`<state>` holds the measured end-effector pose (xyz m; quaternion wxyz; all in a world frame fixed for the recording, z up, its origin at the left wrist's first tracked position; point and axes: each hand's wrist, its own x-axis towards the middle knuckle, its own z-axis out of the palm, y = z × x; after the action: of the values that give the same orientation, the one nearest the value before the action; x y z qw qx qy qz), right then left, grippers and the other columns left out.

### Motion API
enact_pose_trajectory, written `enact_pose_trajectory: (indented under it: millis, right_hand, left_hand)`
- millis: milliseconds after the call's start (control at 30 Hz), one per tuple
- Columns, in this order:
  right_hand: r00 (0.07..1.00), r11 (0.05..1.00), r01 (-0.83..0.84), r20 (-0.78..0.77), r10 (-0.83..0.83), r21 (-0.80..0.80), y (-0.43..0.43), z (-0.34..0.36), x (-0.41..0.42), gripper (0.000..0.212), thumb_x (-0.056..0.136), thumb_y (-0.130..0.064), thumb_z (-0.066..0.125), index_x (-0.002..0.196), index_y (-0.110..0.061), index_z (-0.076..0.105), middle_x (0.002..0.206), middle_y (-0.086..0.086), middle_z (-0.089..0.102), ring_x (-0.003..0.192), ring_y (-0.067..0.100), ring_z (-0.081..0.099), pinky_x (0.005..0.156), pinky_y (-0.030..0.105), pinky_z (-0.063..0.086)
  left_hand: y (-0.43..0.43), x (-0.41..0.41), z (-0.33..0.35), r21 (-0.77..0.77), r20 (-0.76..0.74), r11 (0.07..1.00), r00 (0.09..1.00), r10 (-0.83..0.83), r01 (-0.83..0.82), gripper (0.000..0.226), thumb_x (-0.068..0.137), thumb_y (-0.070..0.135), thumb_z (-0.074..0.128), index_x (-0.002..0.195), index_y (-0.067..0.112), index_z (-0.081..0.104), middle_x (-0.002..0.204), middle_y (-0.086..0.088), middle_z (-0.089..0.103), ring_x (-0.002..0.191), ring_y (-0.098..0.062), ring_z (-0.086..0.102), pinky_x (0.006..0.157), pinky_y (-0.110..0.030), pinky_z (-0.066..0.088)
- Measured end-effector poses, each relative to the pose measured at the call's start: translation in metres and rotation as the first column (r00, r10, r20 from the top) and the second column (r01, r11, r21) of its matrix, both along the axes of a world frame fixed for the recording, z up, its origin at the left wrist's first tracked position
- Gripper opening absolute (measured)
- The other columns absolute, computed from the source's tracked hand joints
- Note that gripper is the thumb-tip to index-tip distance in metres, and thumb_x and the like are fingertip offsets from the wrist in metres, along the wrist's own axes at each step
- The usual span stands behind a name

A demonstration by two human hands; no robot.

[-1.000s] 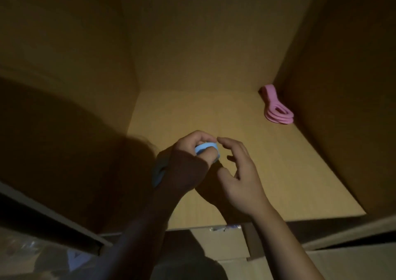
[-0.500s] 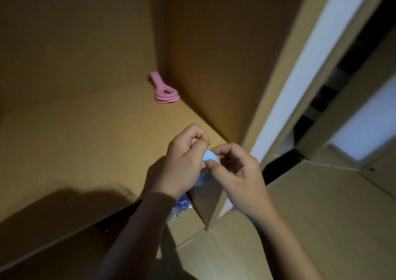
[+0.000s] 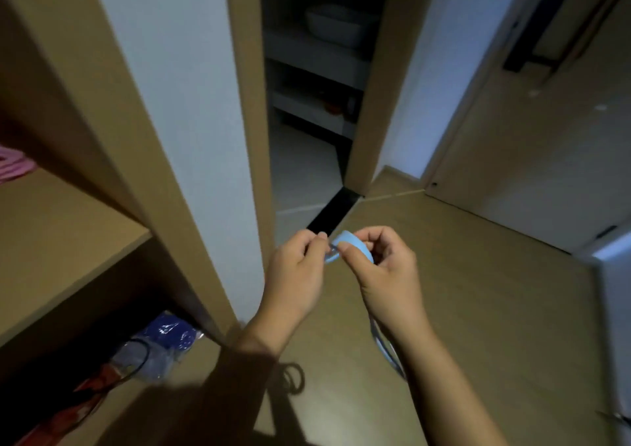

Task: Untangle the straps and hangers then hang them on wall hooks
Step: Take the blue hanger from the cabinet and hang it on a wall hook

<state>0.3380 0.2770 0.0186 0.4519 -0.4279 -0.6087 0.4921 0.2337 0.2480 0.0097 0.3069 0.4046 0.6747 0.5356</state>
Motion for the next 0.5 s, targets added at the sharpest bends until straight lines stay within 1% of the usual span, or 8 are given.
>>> enact_pose_trajectory:
  millis: [33,100,167,233,300,367,433,500]
  right_hand:
    - [0.998,0.998,0.054,-0.007,-0.054,-0.011,0.007,-0.002,0.013,0.018,0.078,-0.005,0.069,0.072,-0.017,0.056,0.065,-0.004,0.058,0.057,0.003,0.052,0.056,0.015,0.041]
    - [0.99,0.989,0.141,-0.015,-0.142,-0.042,0.019,-0.006,0.037,0.014,0.077,-0.007,0.069,0.074,-0.014,0.057,0.068,0.001,0.061,0.06,0.008,0.055,0.057,0.018,0.044]
    - [0.977,0.976,0.21,-0.009,-0.211,-0.057,0.03,-0.01,0.059,0.012,0.078,-0.007,0.068,0.077,-0.012,0.058,0.069,0.001,0.062,0.058,0.003,0.055,0.056,0.014,0.044]
    - [0.96,0.961,0.275,0.055,-0.274,-0.024,0.041,-0.017,0.079,0.014,0.079,-0.007,0.068,0.077,-0.017,0.058,0.069,-0.006,0.061,0.056,-0.003,0.054,0.055,0.009,0.041]
    - [0.924,0.944,0.329,0.191,-0.33,0.037,0.054,-0.023,0.094,0.018,0.078,-0.012,0.07,0.077,-0.024,0.056,0.07,-0.013,0.06,0.061,0.0,0.056,0.057,0.011,0.042]
    - [0.874,0.928,0.362,0.314,-0.37,0.088,0.07,-0.028,0.107,0.02,0.077,-0.016,0.071,0.08,-0.027,0.054,0.075,-0.014,0.06,0.067,0.002,0.058,0.06,0.01,0.042]
    - [0.834,0.914,0.388,0.377,-0.404,0.121,0.089,-0.032,0.116,0.02,0.076,-0.017,0.071,0.083,-0.026,0.056,0.081,-0.008,0.063,0.073,0.004,0.059,0.061,0.009,0.041]
    - [0.799,0.892,0.427,0.401,-0.448,0.146,0.113,-0.035,0.124,0.017,0.075,-0.016,0.071,0.086,-0.022,0.059,0.086,-0.004,0.064,0.076,0.005,0.059,0.062,0.009,0.041]
  left_hand:
    - [0.009,0.015,-0.002,-0.051,0.059,0.996,0.996,-0.066,0.069,0.038,0.094,0.027,0.045,0.057,0.023,0.053,0.058,0.004,0.054,0.061,-0.014,0.051,0.065,-0.029,0.041]
    - [0.025,0.045,-0.001,-0.107,0.186,0.965,0.958,-0.218,0.24,0.041,0.097,0.023,0.039,0.062,0.026,0.06,0.058,0.008,0.058,0.06,-0.005,0.054,0.062,-0.022,0.042]
    - [0.042,0.068,0.0,-0.082,0.312,0.938,0.902,-0.298,0.338,0.042,0.098,0.019,0.035,0.07,0.028,0.064,0.066,0.011,0.067,0.068,0.001,0.06,0.065,-0.019,0.046]
    - [0.062,0.085,-0.002,-0.058,0.374,0.919,0.862,-0.342,0.39,0.036,0.098,0.015,0.036,0.078,0.025,0.064,0.079,0.008,0.068,0.08,-0.005,0.062,0.07,-0.02,0.047]
    - [0.081,0.097,-0.003,-0.067,0.413,0.892,0.826,-0.384,0.448,0.031,0.096,0.013,0.038,0.082,0.024,0.062,0.087,-0.001,0.066,0.083,-0.012,0.061,0.066,-0.016,0.05]
    - [0.103,0.107,-0.007,-0.041,0.41,0.863,0.796,-0.444,0.503,0.028,0.095,0.009,0.04,0.081,0.019,0.063,0.086,-0.008,0.065,0.081,-0.015,0.061,0.064,-0.014,0.05]
    - [0.129,0.114,-0.013,-0.026,0.369,0.842,0.788,-0.494,0.54,0.022,0.094,0.007,0.043,0.083,0.011,0.062,0.084,-0.013,0.059,0.08,-0.018,0.056,0.067,-0.018,0.048]
    - [0.157,0.12,-0.018,-0.026,0.355,0.824,0.775,-0.522,0.567,0.017,0.093,0.007,0.046,0.086,0.009,0.062,0.084,-0.013,0.057,0.081,-0.018,0.053,0.074,-0.025,0.045]
